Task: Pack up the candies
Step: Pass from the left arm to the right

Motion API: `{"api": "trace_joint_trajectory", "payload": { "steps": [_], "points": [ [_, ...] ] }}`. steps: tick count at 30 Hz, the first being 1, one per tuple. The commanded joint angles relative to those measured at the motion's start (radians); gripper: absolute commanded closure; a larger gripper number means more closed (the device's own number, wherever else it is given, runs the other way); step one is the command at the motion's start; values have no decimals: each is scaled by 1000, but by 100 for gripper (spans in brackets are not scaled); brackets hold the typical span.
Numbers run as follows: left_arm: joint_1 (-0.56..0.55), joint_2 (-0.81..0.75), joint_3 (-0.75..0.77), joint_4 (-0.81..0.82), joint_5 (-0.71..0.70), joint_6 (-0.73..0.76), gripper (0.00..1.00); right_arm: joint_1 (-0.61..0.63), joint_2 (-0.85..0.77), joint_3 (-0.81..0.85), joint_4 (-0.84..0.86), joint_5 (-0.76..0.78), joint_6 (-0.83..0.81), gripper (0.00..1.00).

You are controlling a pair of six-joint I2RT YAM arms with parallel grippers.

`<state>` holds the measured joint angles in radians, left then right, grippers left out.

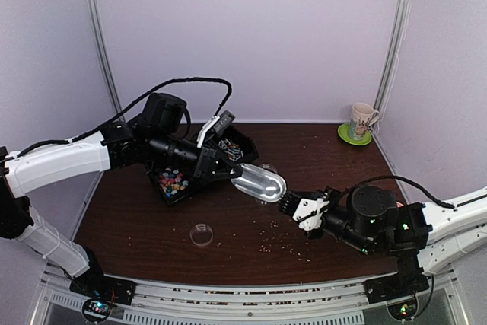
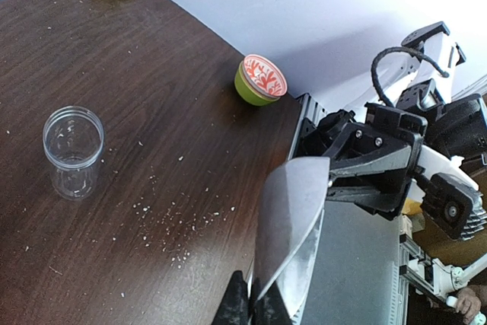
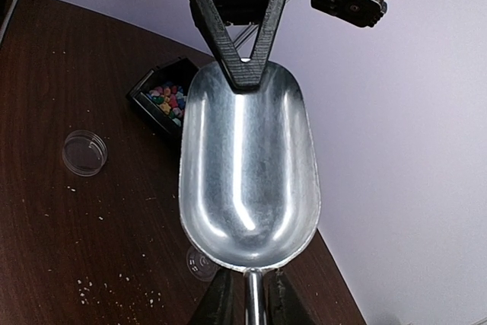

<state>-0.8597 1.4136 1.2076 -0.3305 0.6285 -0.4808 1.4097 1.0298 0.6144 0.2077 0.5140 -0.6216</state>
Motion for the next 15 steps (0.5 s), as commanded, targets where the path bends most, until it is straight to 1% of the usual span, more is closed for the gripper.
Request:
{"api": "trace_joint_trajectory", "payload": {
  "steps": [1,8,10,12,14,15],
  "points": [
    [-6,-32,-2,79,26,-12,100,8,-13,-10,28,-9,11,84],
    [-7,-30,3,87,35,-15,100,8,-12,-9,37,-15,9,85],
    [-7,-29,4,87,36,-15,100,8,-11,-9,38,-15,8,86],
    [-7,-30,5,87,36,-15,100,8,-8,-9,38,-15,6,90],
    [-7,-31,7,87,37,-15,100,8,-6,-5,35,-12,7,98],
    [-7,-32,8,87,36,-15,100,7,-5,-5,36,-7,9,100]
  ]
}}
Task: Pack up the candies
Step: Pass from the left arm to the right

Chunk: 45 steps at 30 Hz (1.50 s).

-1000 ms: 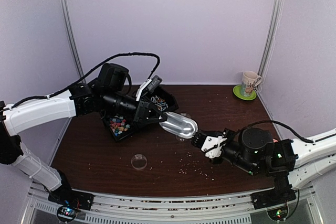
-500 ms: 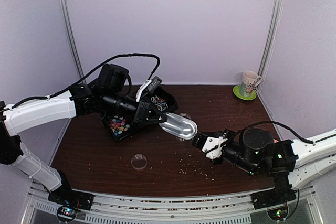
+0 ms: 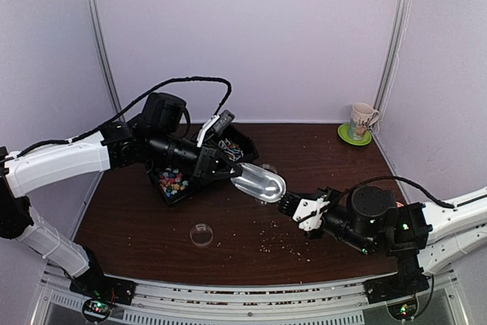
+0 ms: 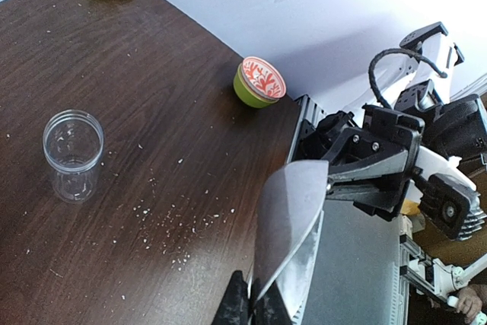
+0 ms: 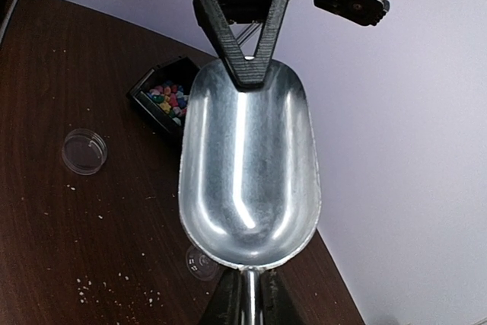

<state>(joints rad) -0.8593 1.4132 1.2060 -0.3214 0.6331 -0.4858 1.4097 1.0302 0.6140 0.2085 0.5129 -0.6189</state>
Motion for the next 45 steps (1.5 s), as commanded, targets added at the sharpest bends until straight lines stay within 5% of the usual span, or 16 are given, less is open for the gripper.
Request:
{"api": "trace_joint_trajectory", "payload": {
  "steps": [1,5,13,19,25,40,45],
  "points": [
    [-7,-31,10,77,31,-10,100,7,-5,-4,35,-1,9,100],
    [-7,-34,14,69,24,-6,100,7,-16,-7,37,10,18,100],
    [55,-90,26,-33,-86,33,42,6,-49,8,9,43,94,100],
    [147,-127,45,-122,-140,63,22,6,-15,62,-65,96,155,100],
    [257,-153,46,-227,-342,132,3,-5,18,115,-136,115,227,100],
    [482,173,239,-504,-923,270,2,-72,62,225,-315,70,400,100],
    [523,272,289,-520,-942,312,2,-105,54,241,-368,63,452,100]
  ]
}}
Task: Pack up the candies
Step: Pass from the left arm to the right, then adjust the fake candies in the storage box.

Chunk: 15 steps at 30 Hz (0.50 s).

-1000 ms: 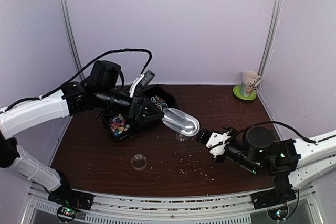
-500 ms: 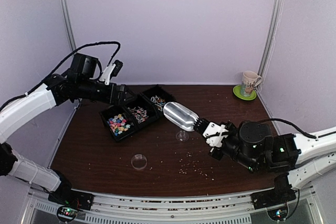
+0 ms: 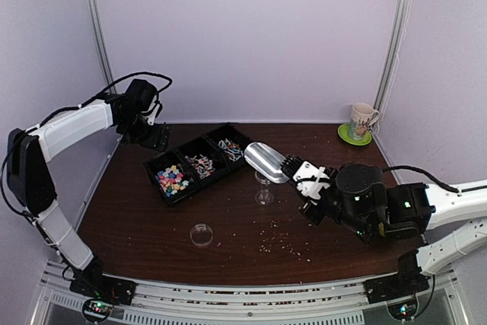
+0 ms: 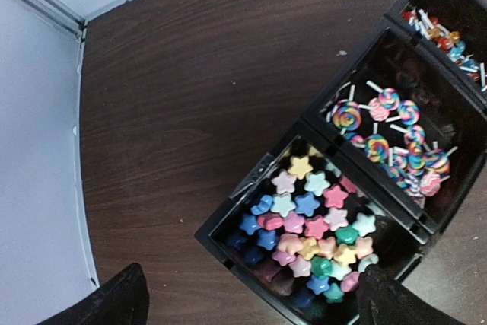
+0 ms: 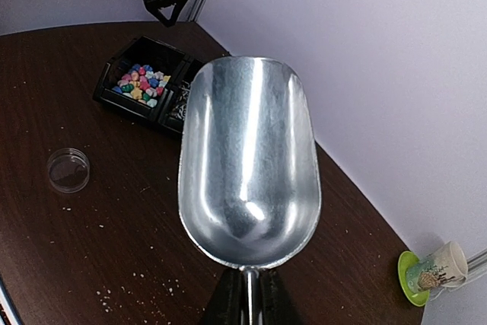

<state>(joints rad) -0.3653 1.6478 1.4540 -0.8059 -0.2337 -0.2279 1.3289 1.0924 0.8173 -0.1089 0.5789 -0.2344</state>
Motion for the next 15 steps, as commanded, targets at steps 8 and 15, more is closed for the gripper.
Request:
{"api": "trace_joint_trajectory", "payload": {
  "steps": [8,15],
  "points": [
    [91,158,61,30,-47,147,3,-68,-34,40,-102,-36,119,100],
    [103,217,62,55,57,252,3,-84,-81,27,-137,-33,148,100]
  ]
}}
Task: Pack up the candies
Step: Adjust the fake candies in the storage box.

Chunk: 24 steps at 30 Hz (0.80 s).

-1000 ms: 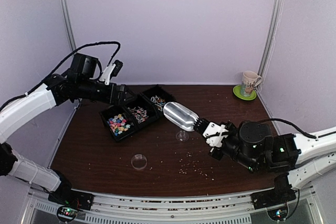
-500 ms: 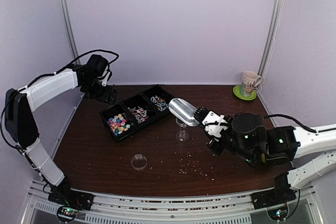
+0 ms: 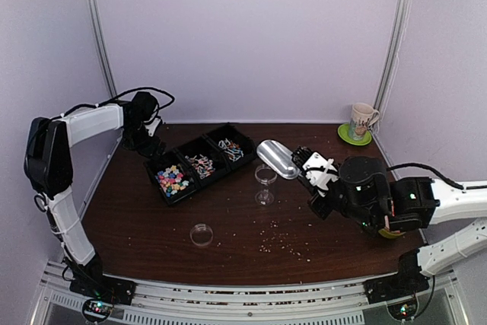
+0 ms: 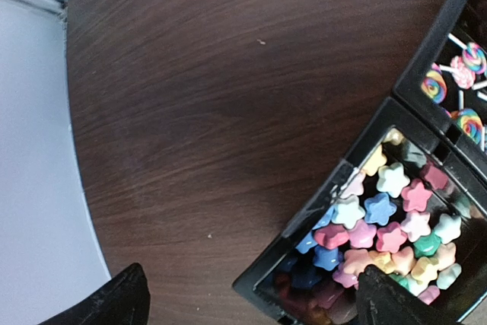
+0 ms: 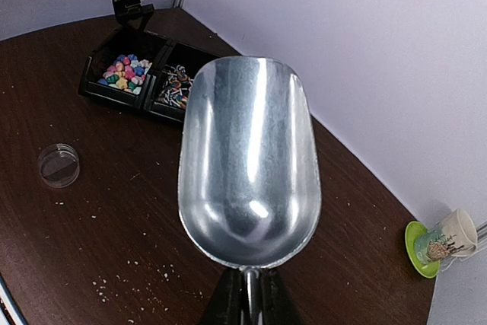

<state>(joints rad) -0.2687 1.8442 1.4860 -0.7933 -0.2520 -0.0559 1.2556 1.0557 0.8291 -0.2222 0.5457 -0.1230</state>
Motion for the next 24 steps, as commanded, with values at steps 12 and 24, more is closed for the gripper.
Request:
{"api": "trace_joint_trajectory", "payload": {
  "steps": [12,24],
  "points": [
    [11,92,13,99,232,-2,10,-23,-77,61,-103,11,43,100],
    [8,21,-119,180,321,-138,21,-29,-45,89,-118,-25,59,100]
  ]
}}
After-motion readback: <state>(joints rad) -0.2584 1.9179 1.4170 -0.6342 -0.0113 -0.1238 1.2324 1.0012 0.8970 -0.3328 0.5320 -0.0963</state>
